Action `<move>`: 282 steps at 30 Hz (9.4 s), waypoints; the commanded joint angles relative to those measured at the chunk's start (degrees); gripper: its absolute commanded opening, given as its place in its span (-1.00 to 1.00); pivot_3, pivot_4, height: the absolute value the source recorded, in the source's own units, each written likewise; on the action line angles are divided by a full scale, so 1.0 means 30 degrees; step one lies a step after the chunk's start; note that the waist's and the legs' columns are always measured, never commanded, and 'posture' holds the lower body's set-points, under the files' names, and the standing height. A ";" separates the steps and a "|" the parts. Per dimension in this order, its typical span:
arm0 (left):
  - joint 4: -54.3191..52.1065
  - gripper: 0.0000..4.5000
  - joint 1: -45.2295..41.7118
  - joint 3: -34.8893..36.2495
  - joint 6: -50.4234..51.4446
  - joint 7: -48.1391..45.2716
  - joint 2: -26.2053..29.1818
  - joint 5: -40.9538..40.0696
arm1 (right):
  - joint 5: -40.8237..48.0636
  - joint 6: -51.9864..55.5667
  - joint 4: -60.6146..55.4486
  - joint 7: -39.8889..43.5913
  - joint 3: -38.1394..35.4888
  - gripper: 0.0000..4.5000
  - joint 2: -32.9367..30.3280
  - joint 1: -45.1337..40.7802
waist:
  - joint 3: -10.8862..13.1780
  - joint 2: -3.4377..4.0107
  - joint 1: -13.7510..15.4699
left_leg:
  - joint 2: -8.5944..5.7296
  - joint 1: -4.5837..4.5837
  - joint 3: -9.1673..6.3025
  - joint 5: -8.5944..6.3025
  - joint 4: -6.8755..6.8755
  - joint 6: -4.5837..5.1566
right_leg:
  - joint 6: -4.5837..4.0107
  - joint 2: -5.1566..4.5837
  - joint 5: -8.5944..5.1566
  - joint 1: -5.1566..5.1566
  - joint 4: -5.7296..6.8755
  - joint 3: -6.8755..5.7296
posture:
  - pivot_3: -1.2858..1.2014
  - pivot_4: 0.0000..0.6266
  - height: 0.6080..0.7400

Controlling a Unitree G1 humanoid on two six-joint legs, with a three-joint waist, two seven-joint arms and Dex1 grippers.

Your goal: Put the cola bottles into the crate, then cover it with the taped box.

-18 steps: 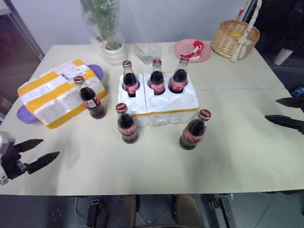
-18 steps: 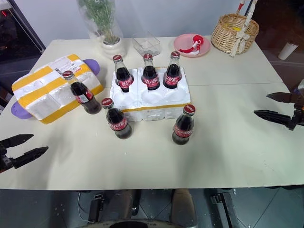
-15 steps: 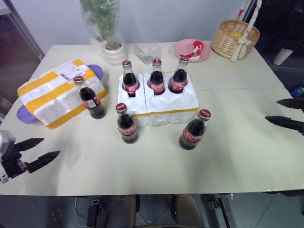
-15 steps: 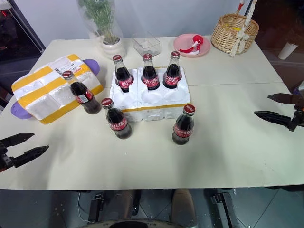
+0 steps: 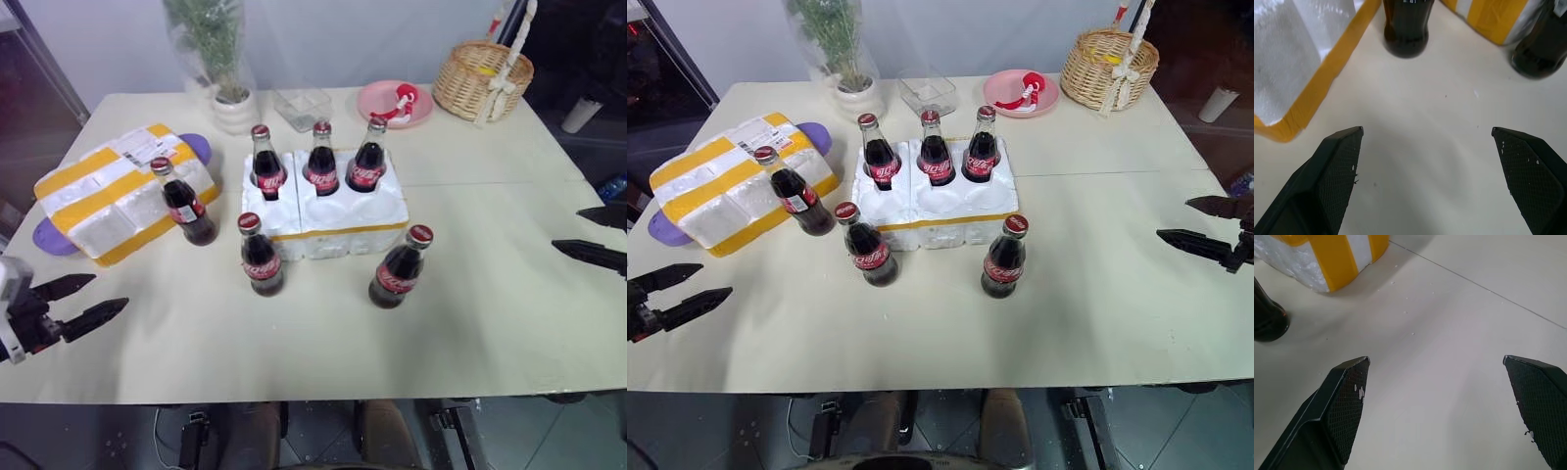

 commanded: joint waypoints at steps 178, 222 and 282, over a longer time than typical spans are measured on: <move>-0.1721 0.26 -1.0727 -1.3246 -0.0717 0.1892 -0.5622 0.2272 | 0.9496 1.0098 -1.5526 -0.2705 -0.2309 1.00 0.0070 0.0701 | 0.0128 -0.0187 0.0563 | -0.0050 0.0000 -0.0070 0.0012 0.0176 -0.0004 | 0.0183 -0.0004 0.0062 0.0039 0.0209 0.0013 | 0.03 -0.52 0.96; 0.8068 0.82 -1.9709 -1.4073 -0.1911 -0.2043 -0.5486 0.2914 | 0.8420 0.9068 -1.6083 -0.5569 -0.2047 1.00 0.2313 0.2289 | 0.0155 -0.0208 0.0107 | -0.0050 -0.0027 -0.0078 0.0012 0.0157 -0.0002 | 0.0191 0.0003 0.0064 0.0000 0.0216 0.0002 | 0.03 -0.52 0.96; -0.1804 1.00 -1.6487 -1.3697 0.1944 -0.2281 -0.3340 -0.1205 | 1.2706 0.9912 -1.8239 -1.0919 0.0884 0.20 0.7631 -0.2535 | 0.0160 -0.0155 -0.0006 | -0.0005 -0.0004 -0.0065 0.0015 0.0144 0.0002 | 0.0159 0.0018 0.0077 0.0082 0.0106 -0.0029 | 0.03 -0.52 0.96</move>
